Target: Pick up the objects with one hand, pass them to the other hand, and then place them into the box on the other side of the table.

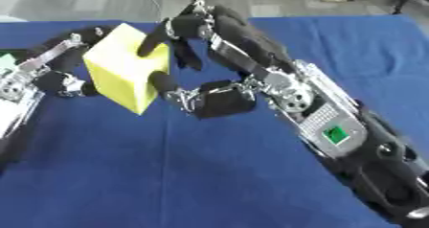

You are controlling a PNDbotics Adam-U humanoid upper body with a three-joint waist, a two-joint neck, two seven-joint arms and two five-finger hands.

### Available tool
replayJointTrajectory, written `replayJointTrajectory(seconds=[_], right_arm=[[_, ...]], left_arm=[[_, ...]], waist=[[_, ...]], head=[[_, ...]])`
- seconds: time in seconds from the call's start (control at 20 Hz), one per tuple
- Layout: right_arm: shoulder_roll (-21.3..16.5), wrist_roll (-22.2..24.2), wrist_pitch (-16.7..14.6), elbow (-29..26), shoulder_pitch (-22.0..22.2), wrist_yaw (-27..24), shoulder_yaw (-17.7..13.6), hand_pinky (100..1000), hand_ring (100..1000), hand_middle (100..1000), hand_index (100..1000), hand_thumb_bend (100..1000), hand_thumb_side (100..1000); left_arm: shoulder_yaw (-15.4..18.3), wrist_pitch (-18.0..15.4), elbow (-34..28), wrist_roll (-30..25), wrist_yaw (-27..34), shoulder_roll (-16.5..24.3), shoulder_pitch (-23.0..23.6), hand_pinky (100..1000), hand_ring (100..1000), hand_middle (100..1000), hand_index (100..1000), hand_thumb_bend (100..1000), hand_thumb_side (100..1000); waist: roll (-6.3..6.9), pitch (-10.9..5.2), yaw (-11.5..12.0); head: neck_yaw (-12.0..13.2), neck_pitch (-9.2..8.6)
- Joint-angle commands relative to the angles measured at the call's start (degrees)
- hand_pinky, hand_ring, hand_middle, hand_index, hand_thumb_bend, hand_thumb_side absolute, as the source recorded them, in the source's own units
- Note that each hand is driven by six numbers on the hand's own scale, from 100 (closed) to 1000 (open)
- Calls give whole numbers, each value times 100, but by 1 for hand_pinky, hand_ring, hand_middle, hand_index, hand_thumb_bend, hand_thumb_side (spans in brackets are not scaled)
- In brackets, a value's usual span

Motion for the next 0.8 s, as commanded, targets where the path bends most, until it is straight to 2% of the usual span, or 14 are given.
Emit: replayJointTrajectory(seconds=[0.05,0.4,0.45,0.55,0.8], right_arm=[[-14,33,-17,-116,-104,-52,-22,664,385,187,341,100,100],[-4,64,-35,-116,-115,-70,-12,665,385,187,341,100,100],[-4,66,-36,-116,-115,-70,-12,665,386,187,341,100,100],[-8,69,-41,-116,-119,-69,-12,664,386,187,341,100,100],[-22,71,-36,-116,-128,-65,-17,661,381,182,337,100,100]], left_arm=[[9,51,-47,-17,139,14,-157,789,758,780,880,755,626],[-20,124,-3,57,165,-80,-229,792,771,800,895,755,636],[-36,121,-8,19,181,-85,-236,794,773,802,898,774,628],[-61,101,-30,-94,213,-76,-243,796,774,803,900,750,632],[-64,-8,-37,-439,190,51,-203,803,779,807,905,759,642]], waist=[[-51,-155,-8],[-48,-151,-21],[-47,-150,-23],[-45,-150,-27],[-37,-157,-34]], head=[[-21,-14],[-35,-14],[-36,-14],[-35,-14],[-35,-14]])
